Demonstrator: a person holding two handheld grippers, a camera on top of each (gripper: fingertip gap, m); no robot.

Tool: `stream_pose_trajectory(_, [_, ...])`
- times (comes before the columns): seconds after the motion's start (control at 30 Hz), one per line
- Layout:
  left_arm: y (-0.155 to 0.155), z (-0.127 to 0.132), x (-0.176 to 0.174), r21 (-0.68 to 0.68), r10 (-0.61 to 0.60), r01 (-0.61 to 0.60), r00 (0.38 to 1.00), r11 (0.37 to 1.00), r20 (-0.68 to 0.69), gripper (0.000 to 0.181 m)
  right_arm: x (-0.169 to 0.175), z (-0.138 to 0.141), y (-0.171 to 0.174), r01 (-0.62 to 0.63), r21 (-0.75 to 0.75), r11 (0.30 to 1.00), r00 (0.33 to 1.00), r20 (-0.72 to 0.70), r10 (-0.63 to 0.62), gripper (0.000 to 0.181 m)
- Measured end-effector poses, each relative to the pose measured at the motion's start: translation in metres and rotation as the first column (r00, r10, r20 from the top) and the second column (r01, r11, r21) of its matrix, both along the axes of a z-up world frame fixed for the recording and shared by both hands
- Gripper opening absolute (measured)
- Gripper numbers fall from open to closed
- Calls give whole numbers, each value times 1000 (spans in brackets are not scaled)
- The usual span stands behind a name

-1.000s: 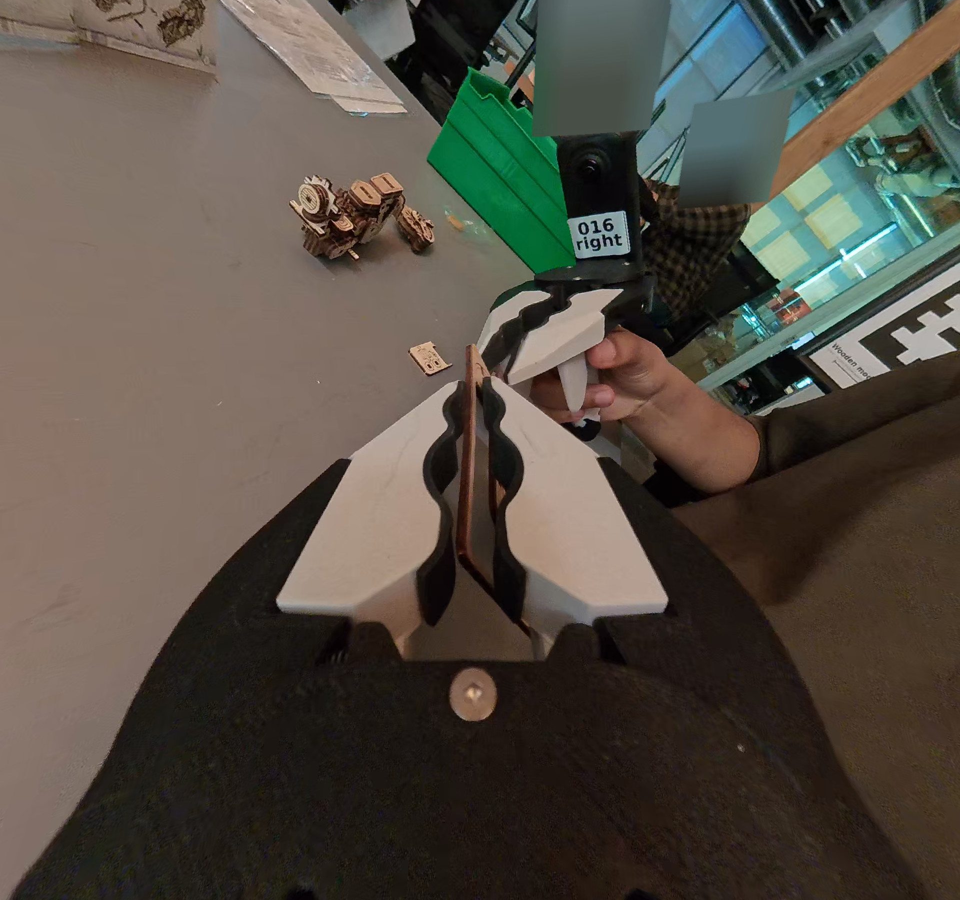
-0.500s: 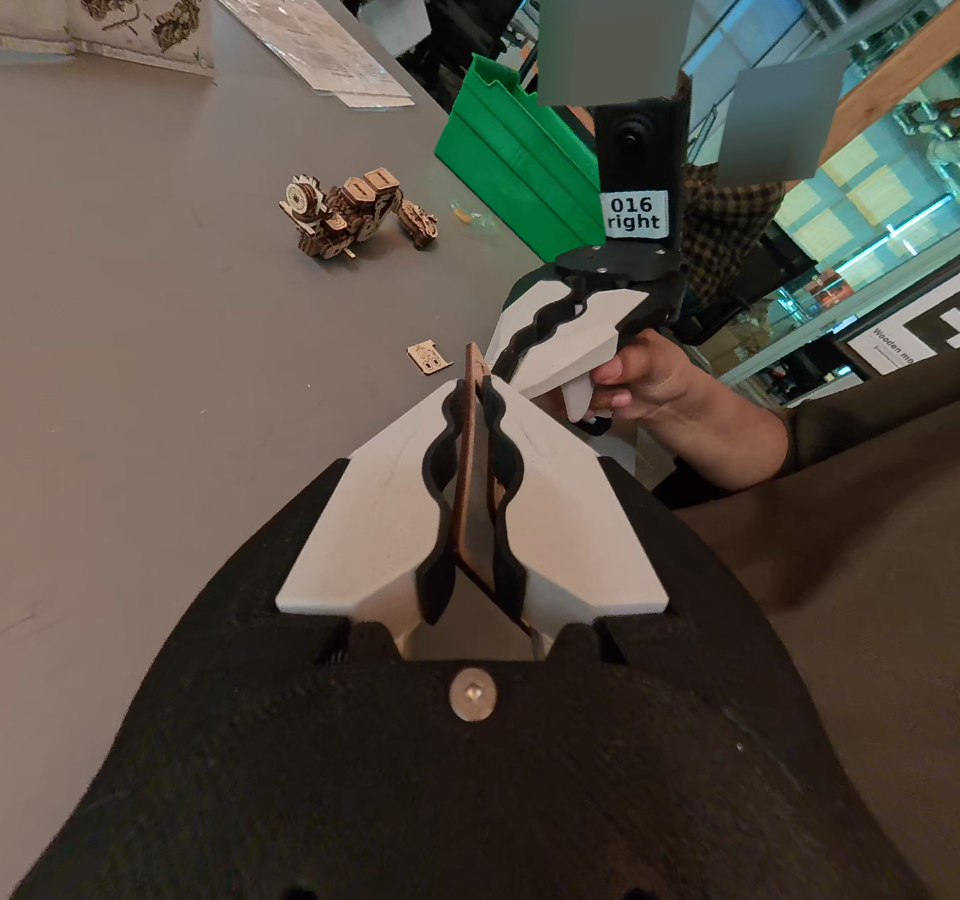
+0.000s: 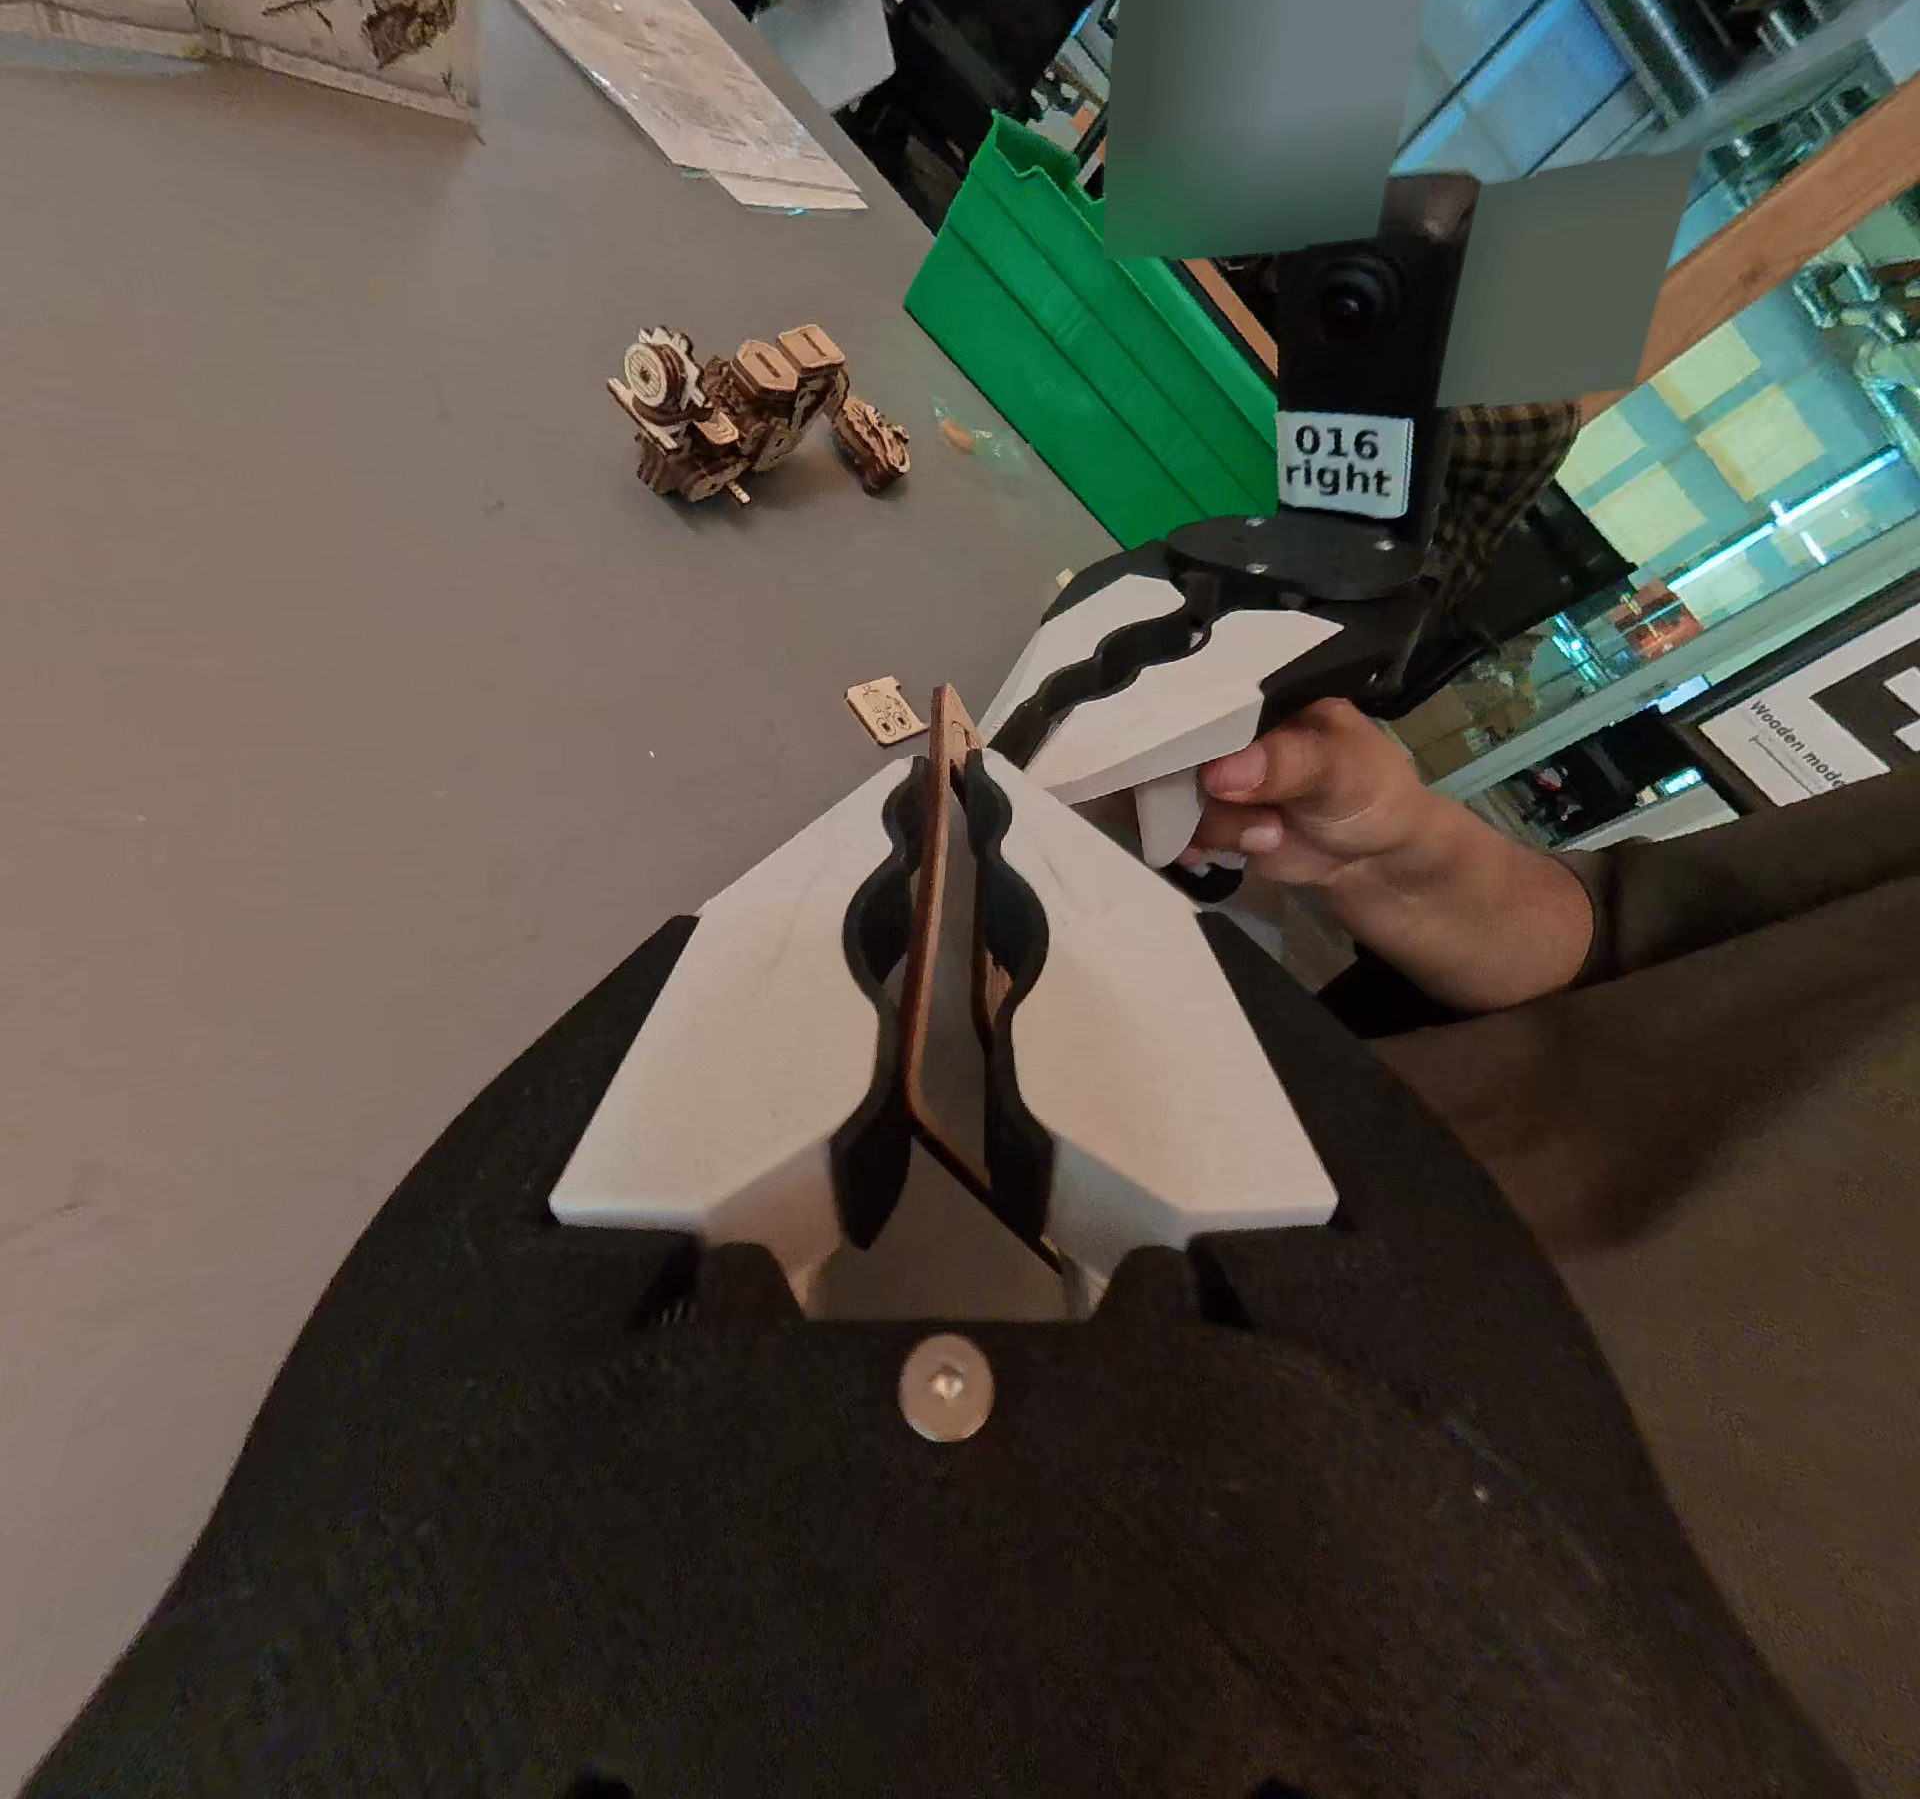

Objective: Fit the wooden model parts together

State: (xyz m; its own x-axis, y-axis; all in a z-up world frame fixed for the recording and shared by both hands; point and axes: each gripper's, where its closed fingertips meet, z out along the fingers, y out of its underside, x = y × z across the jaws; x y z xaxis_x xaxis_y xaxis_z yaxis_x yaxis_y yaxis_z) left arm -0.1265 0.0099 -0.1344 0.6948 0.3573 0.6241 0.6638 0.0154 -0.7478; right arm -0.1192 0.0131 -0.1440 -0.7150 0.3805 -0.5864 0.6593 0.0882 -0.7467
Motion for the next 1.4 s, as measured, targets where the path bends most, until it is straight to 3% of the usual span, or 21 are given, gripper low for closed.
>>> stream_pose_trajectory(0.03, [-1,3,-1,13,4,-4,1000,1000,0,3,-1,3,-1,9,-34,999,1000,-2,-9,6])
stream_pose_trajectory(0.13, [-3,11,-1,61,2,-2,1000,998,7,2,-5,9,0,28,-140,990,998,60,-20,11])
stream_pose_trajectory(0.33, [3,12,5,35,-20,21,999,999,-38,2,-3,15,-1,23,-205,978,994,109,0,8])
stream_pose_trajectory(0.8, [6,3,0,-68,28,-34,995,997,-95,4,-6,6,1,47,-18,999,999,26,-47,8])
stream_pose_trajectory(0.97, [5,-1,-2,-123,46,-64,988,990,-144,5,-9,3,1,75,8,997,996,48,-75,8])
stream_pose_trajectory(1.1, [6,1,-3,-145,57,-83,983,986,-174,5,-10,3,2,92,-66,994,983,166,-80,8])
stream_pose_trajectory(1.17, [5,-4,-5,-164,56,-85,983,983,-172,7,-11,2,1,89,-55,994,987,137,-81,8])
stream_pose_trajectory(1.4, [-9,27,-12,37,127,-124,984,992,-128,2,-5,16,-1,21,-219,975,989,144,11,10])
